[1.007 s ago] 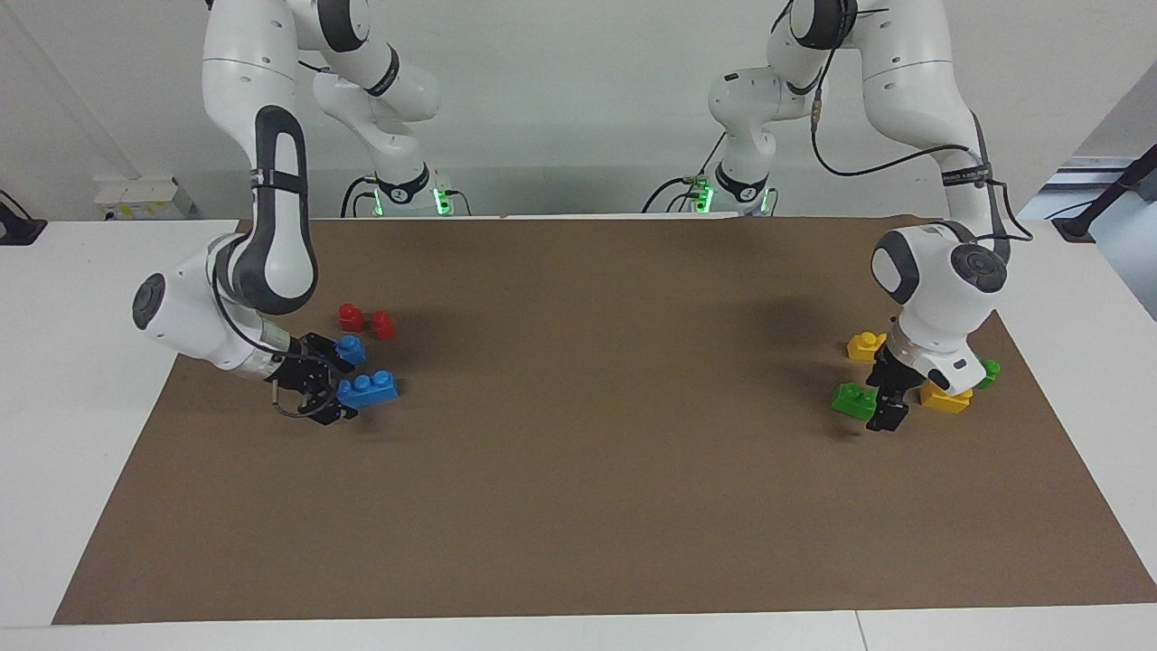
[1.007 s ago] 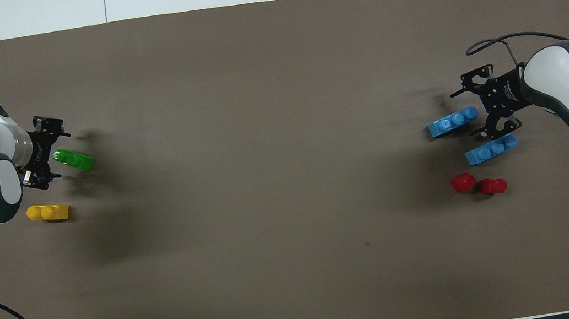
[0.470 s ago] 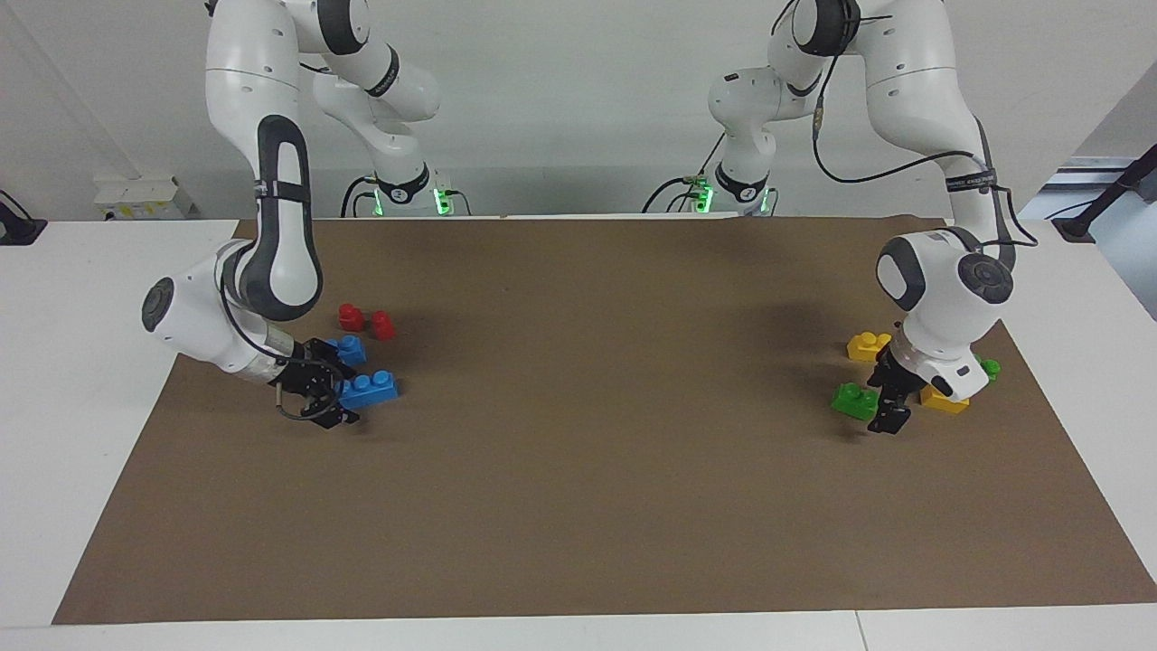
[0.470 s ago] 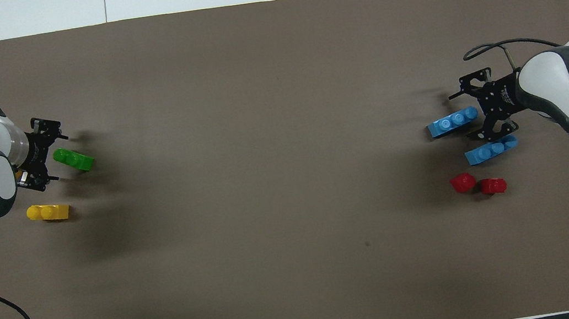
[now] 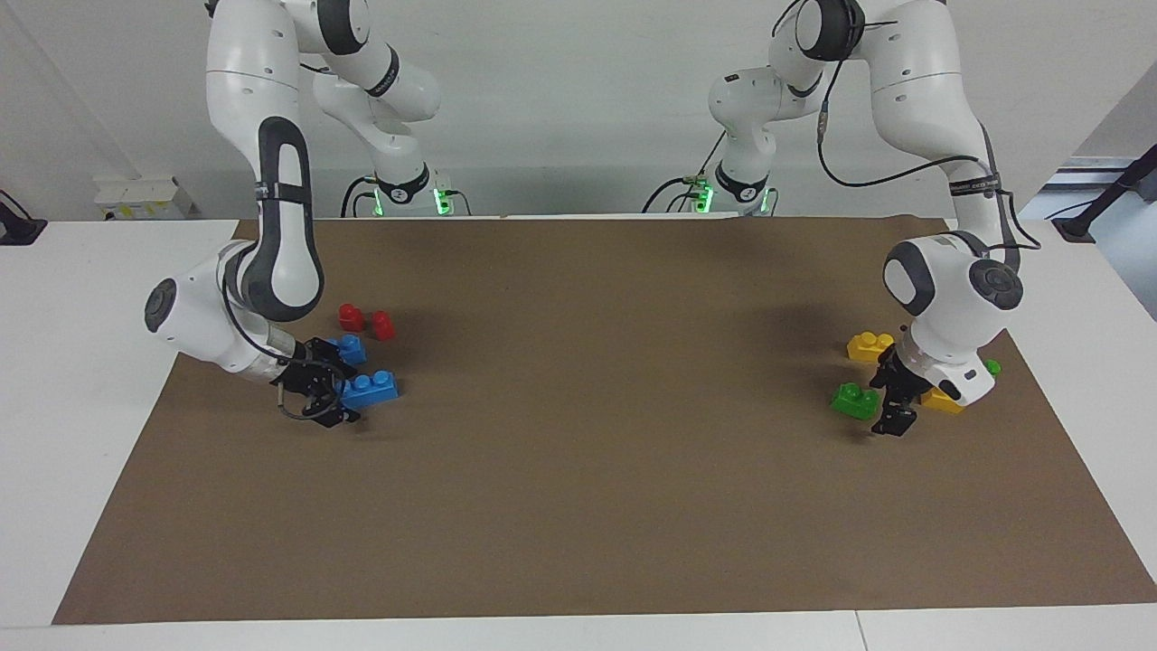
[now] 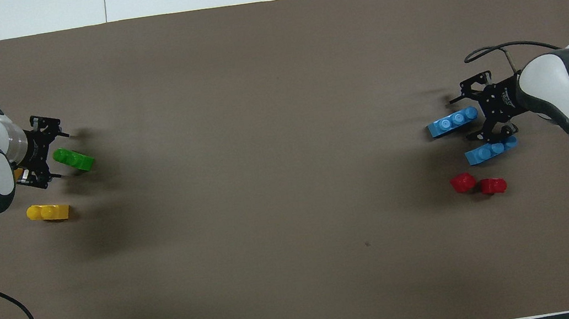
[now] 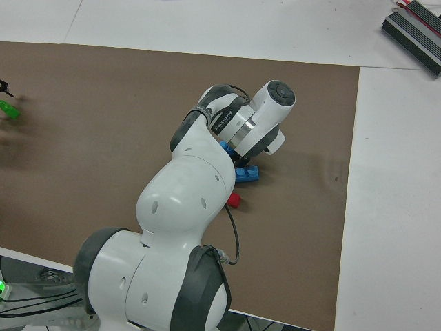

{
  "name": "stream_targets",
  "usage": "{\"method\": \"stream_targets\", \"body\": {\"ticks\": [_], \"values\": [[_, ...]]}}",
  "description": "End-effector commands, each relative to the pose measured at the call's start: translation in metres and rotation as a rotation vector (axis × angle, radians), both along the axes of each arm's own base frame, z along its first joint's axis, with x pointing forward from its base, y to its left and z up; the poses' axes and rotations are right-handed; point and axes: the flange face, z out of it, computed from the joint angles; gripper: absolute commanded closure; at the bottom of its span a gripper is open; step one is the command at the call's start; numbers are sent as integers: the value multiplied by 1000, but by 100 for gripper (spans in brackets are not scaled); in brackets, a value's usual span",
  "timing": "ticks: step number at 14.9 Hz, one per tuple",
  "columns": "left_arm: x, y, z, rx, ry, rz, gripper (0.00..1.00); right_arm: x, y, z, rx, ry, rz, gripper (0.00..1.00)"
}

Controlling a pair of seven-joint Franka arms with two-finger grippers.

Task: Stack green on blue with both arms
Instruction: 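Close the left gripper on the green brick while the right gripper grasps blue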

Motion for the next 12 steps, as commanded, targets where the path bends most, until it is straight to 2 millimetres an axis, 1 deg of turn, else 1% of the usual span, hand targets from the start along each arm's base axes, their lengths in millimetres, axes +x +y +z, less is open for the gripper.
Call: {"method": "stream_targets", "body": {"ticks": [1, 2, 3, 6, 8, 11, 12], "values": [[5, -2, -2, -12, -1, 8, 0, -4, -8, -1, 19, -24, -13, 8], [6, -5, -2, -13, -1, 4, 2, -5, -12, -1, 19, -23, -18, 8], [6, -5, -2, -13, -1, 5, 5, -5, -13, -2, 21, -21, -17, 11], [5, -5, -3, -13, -1, 4, 6, -7, -20, -1, 23, -21, -27, 23], [5, -6, -3, -15, 1, 4, 6, -6, -16, 0, 23, -16, -31, 34], [5, -10, -3, -15, 2, -4, 6, -6, -13, 0, 22, -13, -34, 59], [5, -10, -3, -15, 2, -4, 6, -6, -13, 0, 22, -13, -34, 63]]}}
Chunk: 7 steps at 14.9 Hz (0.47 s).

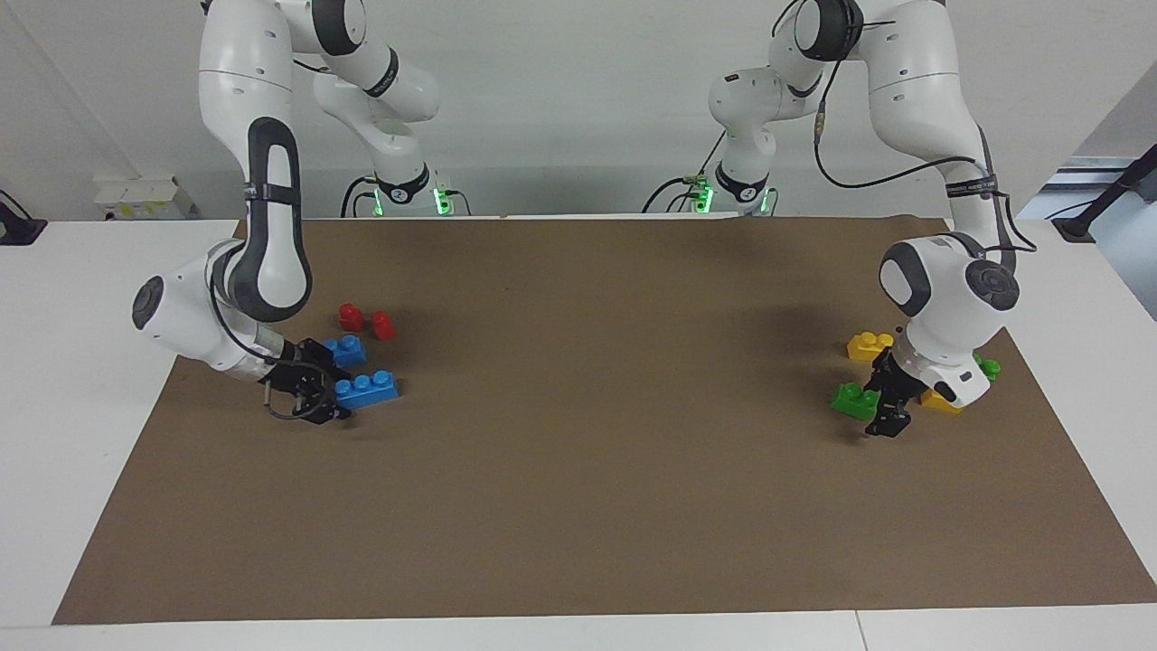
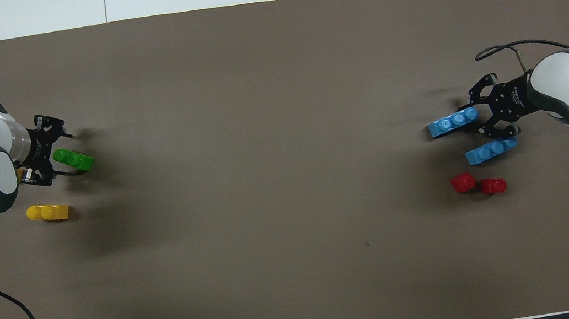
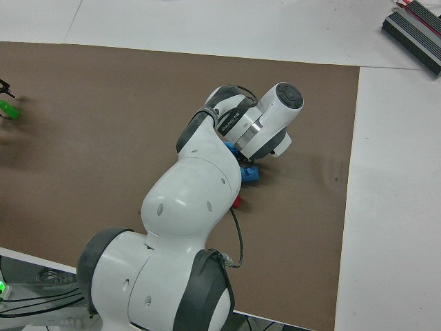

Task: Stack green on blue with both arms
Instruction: 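Close the left gripper on the green brick while the right gripper grasps blue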

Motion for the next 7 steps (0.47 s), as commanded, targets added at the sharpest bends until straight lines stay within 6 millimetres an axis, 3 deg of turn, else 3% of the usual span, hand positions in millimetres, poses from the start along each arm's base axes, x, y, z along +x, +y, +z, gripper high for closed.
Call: {"method": "stream_targets", "body": {"ticks": [1, 3, 5, 7], "values": [[4, -4, -3, -10, 1, 4, 6, -3, 3, -2, 22, -12, -7, 70], [5, -5, -3, -11, 1, 3, 6, -2, 6, -1, 23, -12, -1, 80], [5, -5, -2, -11, -1, 3, 6, 2, 11, 3, 30, -12, 12, 100], [5, -5, -2, -11, -1, 3, 16, 12, 16, 16, 35, -29, 30, 100]]}}
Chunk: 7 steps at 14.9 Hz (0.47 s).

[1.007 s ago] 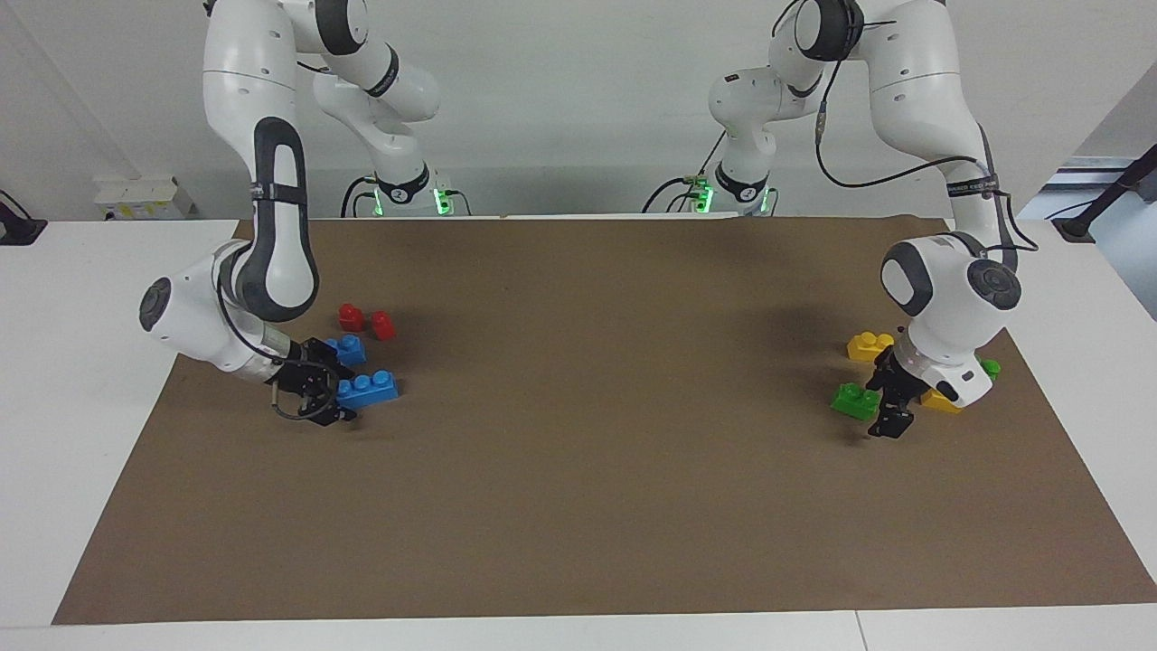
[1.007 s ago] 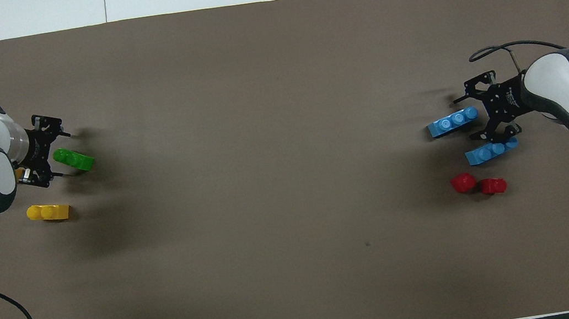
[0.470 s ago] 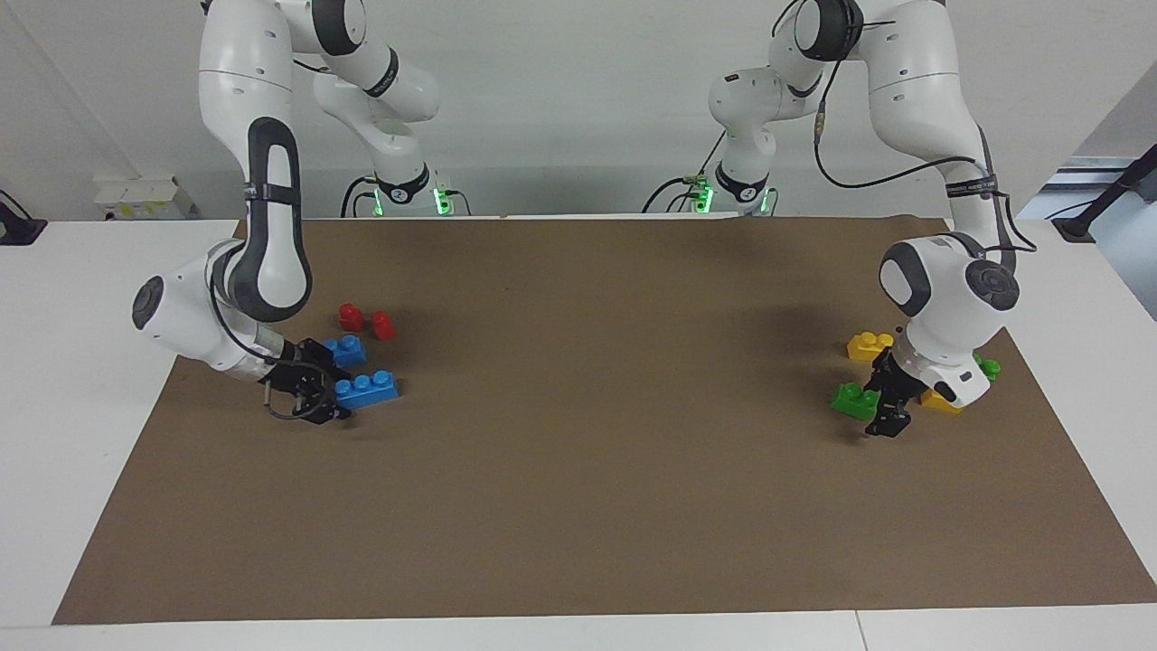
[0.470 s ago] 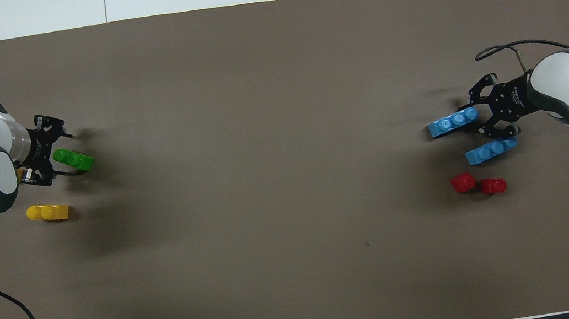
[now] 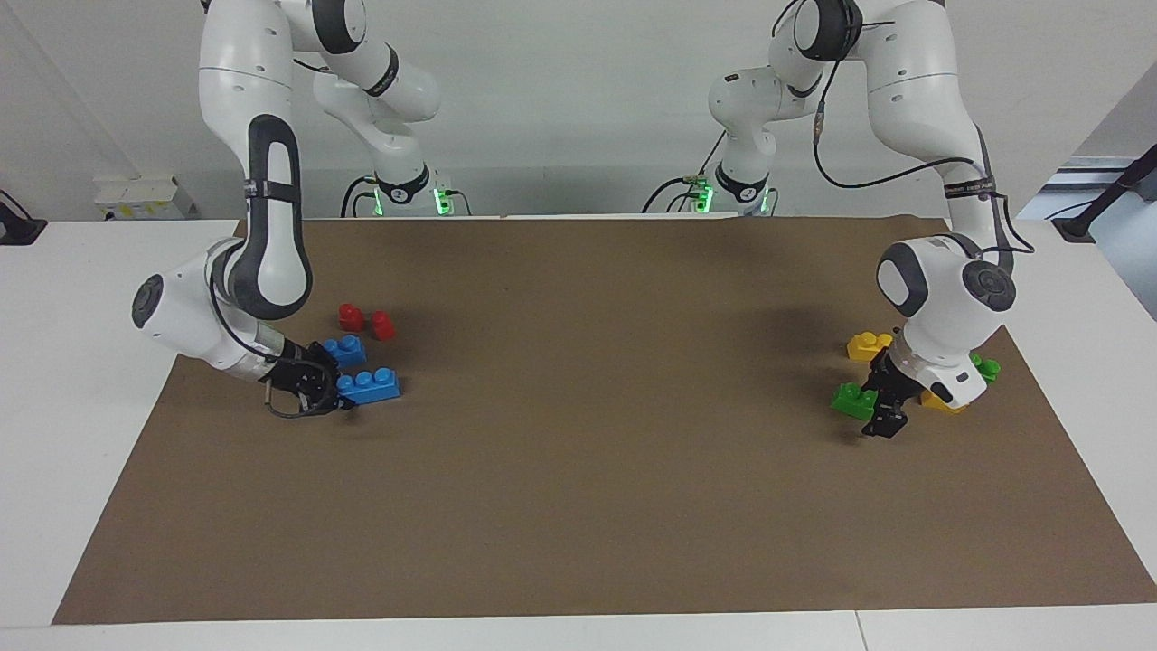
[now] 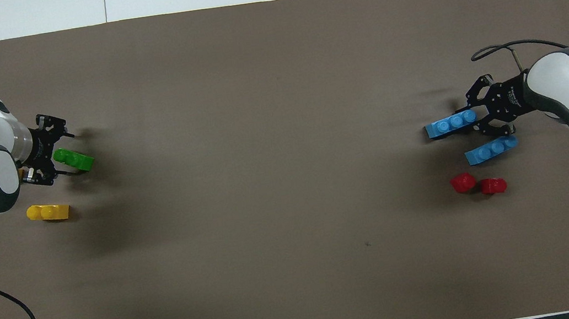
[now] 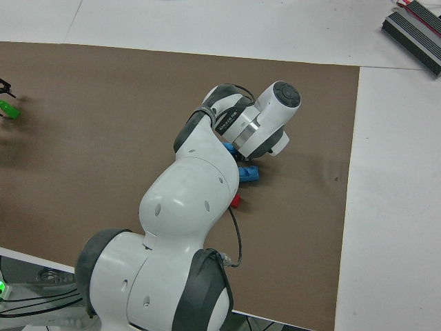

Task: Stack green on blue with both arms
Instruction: 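Close the left gripper on the green brick while the right gripper grasps blue, then lift the green brick with the left gripper while the right gripper carries blue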

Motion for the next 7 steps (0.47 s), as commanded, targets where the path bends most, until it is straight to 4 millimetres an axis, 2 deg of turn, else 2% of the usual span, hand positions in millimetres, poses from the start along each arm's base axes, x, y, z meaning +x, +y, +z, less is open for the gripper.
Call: {"method": "stream_targets", "body": {"ticks": [1, 2, 3, 4, 5, 7], "values": [[5, -2, -1, -9, -3, 7, 28, 16, 10, 25, 44, -27, 30, 100], [5, -2, -1, -9, -4, 7, 45, 25, 19, 36, 55, -30, 52, 100], [5, -2, -1, -8, -3, 4, 83, 31, 28, 50, 62, -27, 57, 100], [5, -2, -1, -8, -3, 0, 100, 36, 39, 64, 70, -7, 41, 100], [6, -2, 0, -7, -3, -1, 100, 39, 50, 77, 75, 26, 4, 100], [7, -8, 2, -8, -7, -8, 100, 35, 69, 88, 129, 80, -27, 100]]}}
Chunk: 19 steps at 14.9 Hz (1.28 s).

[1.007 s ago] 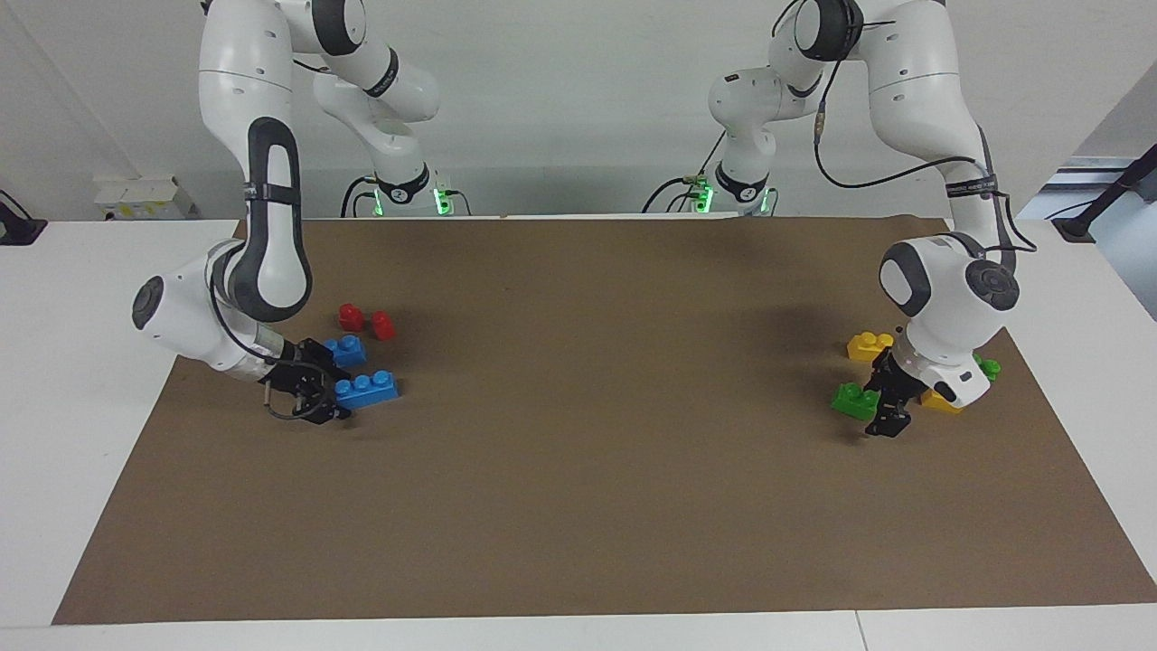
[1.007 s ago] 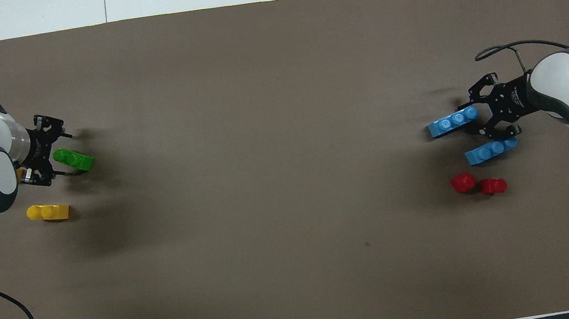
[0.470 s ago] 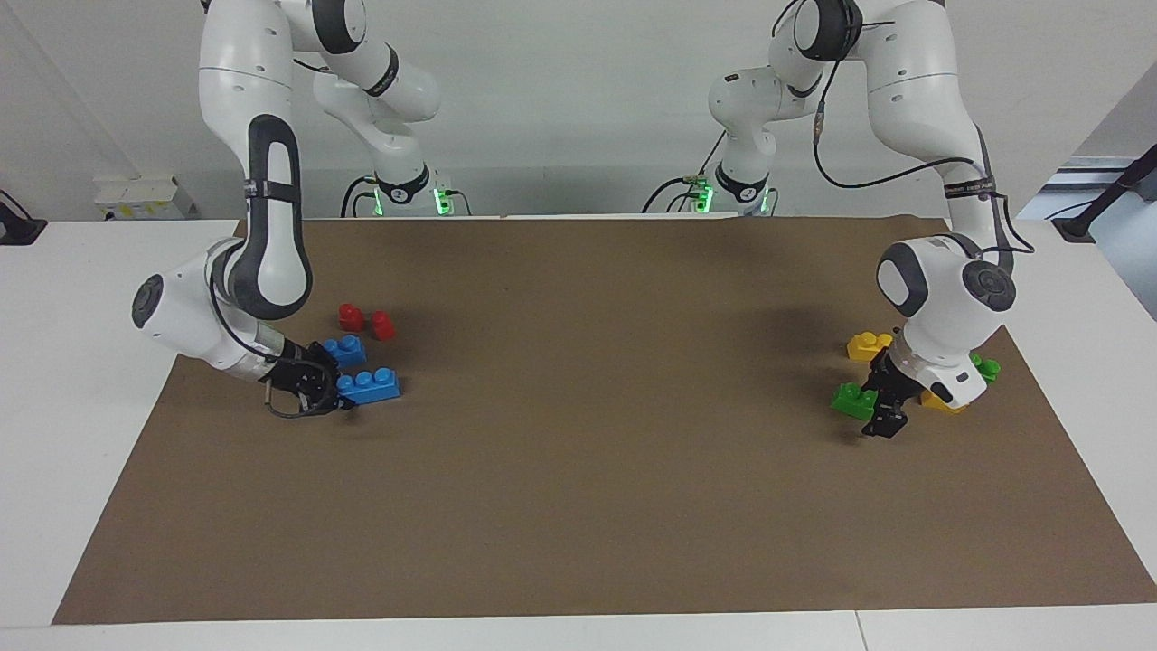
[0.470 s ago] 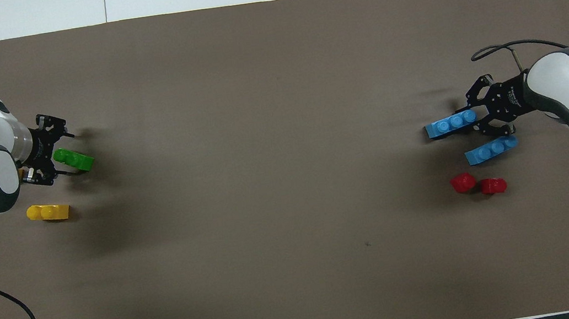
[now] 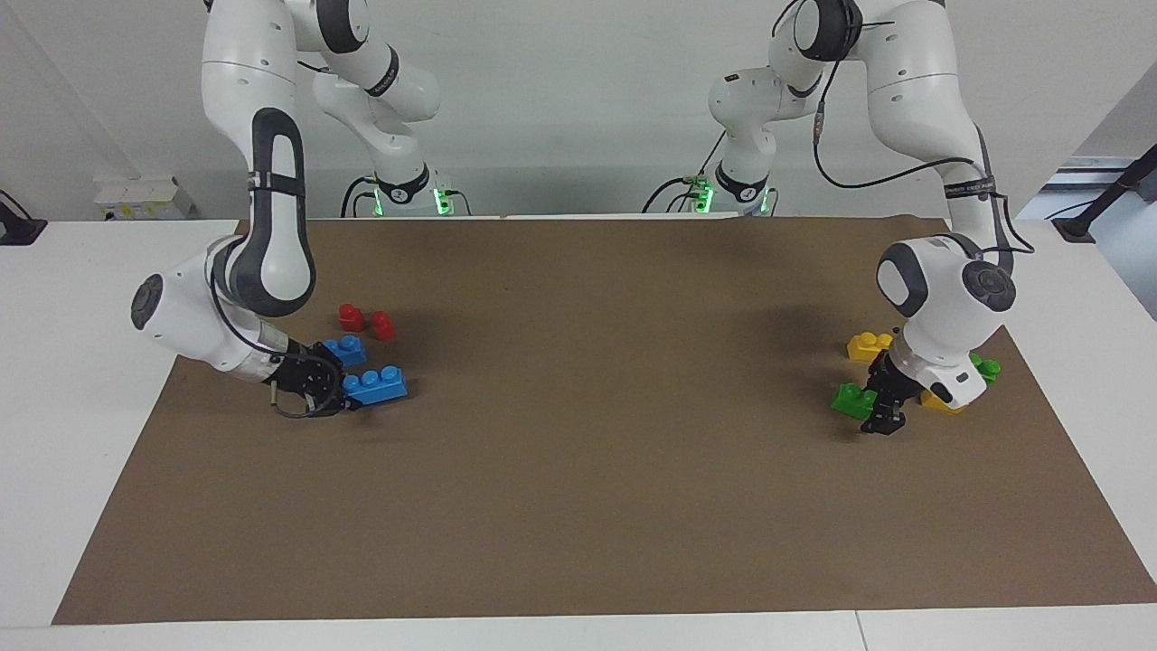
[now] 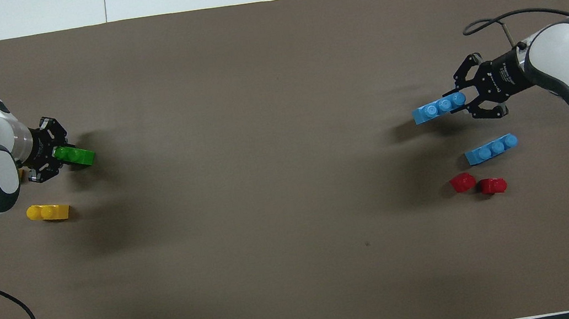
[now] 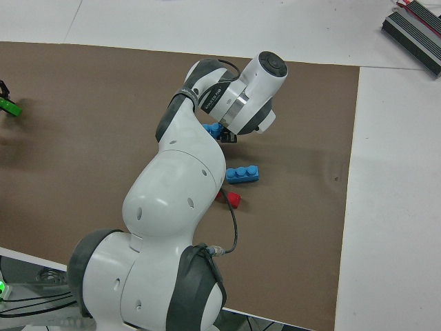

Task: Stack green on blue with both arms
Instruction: 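Lift the green brick with the left gripper while the right gripper carries blue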

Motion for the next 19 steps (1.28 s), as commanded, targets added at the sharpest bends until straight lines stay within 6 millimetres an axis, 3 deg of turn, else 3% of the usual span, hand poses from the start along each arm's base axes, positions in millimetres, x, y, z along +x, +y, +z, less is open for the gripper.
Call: {"method": "stream_targets", "body": {"ticks": [1, 5, 7, 11, 15, 19], "values": [[7, -10, 2, -8, -5, -8, 100, -1, 25, 18, 85, 36, -41, 100], [15, -22, 23, -16, 6, -20, 100, -8, 116, 49, 62, 75, -60, 100], [17, -30, 51, -44, 33, -17, 100, -11, 146, 51, 44, 74, -60, 100], [-7, -49, 118, -71, 58, 39, 100, -33, 210, 40, 11, 79, -83, 100], [-25, -103, 163, -72, 50, 148, 100, -58, 231, 10, -33, 31, -148, 100], [-47, -161, 181, -65, 76, 219, 100, -80, 252, -11, -57, -9, -179, 100]]}}
